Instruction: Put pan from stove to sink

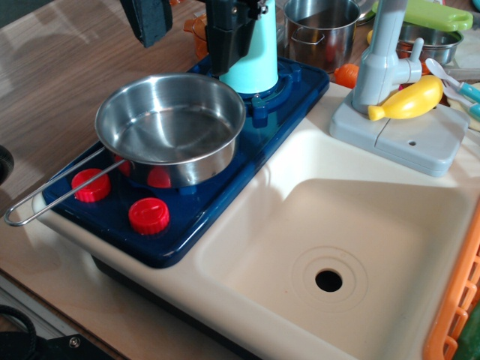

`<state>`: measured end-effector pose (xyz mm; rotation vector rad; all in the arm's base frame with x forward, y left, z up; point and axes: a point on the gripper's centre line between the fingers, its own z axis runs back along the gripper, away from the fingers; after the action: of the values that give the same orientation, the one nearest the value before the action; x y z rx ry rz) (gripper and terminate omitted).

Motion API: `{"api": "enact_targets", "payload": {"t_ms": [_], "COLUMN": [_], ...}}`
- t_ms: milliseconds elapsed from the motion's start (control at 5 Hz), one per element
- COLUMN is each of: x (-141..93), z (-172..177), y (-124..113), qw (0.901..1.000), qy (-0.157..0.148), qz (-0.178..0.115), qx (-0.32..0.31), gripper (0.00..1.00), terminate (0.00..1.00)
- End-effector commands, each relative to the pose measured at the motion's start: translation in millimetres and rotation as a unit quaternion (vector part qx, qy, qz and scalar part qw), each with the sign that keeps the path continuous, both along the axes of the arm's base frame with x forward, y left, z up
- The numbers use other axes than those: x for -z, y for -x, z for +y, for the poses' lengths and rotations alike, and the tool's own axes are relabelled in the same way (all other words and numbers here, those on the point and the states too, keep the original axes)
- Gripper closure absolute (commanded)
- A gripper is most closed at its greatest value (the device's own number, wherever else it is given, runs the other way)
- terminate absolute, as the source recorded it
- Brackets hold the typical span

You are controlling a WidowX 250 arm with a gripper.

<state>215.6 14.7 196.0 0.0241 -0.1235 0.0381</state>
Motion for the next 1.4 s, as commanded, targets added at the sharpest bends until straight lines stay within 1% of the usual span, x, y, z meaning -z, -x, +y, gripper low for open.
{"api": "enact_targets", "payload": {"t_ms": [0,200,400,600,800,1000,1200], "x": [0.0,-2.1,-3.0,-5.1,2.0,11.0,20.2], "z": [0.0,-3.2,-1.4,-0.1,1.7,5.2,7.1], "y": [0.0,-6.3,-10.5,-13.0,-12.2,-12.9,-14.8], "qw": [1.0000,0.9955,0.9890,0.9654,0.9376,0.9116,0.8930], "qy": [0.000,-0.024,-0.019,-0.058,-0.079,-0.086,-0.091], "qz": [0.000,-0.003,0.007,0.000,-0.025,-0.061,-0.074], "qx": [0.000,0.092,0.147,0.254,0.338,0.397,0.434], "gripper": [0.00,0.00,0.00,0.00,0.00,0.00,0.00], "terminate": [0.00,0.00,0.00,0.00,0.00,0.00,0.00]}}
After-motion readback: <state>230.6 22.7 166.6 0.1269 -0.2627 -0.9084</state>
